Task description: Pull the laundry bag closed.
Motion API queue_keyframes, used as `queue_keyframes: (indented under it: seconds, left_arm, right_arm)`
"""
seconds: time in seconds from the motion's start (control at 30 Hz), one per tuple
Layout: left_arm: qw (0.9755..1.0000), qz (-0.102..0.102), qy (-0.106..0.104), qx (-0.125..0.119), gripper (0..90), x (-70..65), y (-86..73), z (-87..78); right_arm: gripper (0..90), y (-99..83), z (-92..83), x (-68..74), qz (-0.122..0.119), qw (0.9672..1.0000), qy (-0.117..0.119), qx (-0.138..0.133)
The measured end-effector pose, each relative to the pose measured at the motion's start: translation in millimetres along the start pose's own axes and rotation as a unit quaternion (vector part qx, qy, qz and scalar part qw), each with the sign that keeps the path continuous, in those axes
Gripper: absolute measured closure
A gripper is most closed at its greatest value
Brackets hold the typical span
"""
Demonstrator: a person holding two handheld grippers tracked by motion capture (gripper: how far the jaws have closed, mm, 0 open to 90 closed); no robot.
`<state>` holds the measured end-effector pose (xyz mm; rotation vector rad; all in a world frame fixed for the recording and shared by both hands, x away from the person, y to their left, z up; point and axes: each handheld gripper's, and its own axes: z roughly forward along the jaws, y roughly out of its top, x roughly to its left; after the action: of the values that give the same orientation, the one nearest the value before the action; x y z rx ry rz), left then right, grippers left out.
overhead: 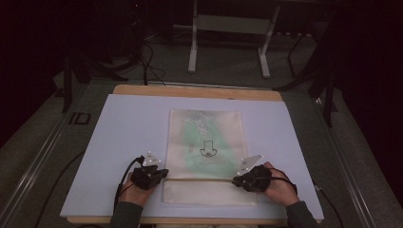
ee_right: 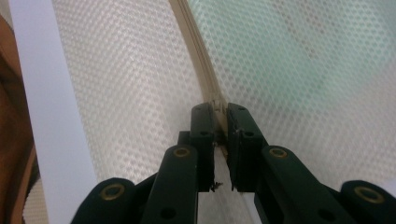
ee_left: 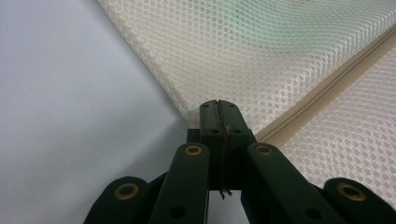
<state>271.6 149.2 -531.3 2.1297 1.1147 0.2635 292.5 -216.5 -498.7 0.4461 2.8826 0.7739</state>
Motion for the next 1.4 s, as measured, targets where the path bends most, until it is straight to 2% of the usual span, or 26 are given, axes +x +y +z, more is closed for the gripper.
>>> queue_keyframes:
  seconds: [0.73,0.8,0.93,1.07,1.3,1.4]
  left_arm:
    - [1.0,0.001,0.001,0.002,89.4,-0.3,0.6,0.1]
    - [1.0,0.0,0.001,0.002,89.4,-0.2,0.7,0.1]
    - [1.0,0.0,0.001,0.003,89.4,-0.3,0.8,0.1]
    - [1.0,0.0,0.001,0.003,89.4,-0.2,0.9,0.0]
    - [1.0,0.0,0.001,0.0,89.3,-0.3,0.0,-0.1]
    - [1.0,-0.002,-0.003,-0.008,89.0,1.0,-1.9,-0.3]
  right_arm:
    - [82.5,-22.4,-10.8,-5.4,0.028,0.9996,-0.004,-0.003]
    - [82.5,-24.4,-12.3,-6.4,0.029,0.9995,-0.01,0.006]
    - [82.6,-32.4,-16.5,-9.6,0.037,0.9993,-0.012,0.001]
    - [82.5,-37.4,-19.7,-13.0,0.046,0.9987,-0.024,0.002]
    - [82.3,-40.7,-19.8,-16.2,0.059,0.9981,-0.013,-0.005]
    - [80.8,-43.5,-19.4,-16.6,0.062,0.9978,-0.009,-0.021]
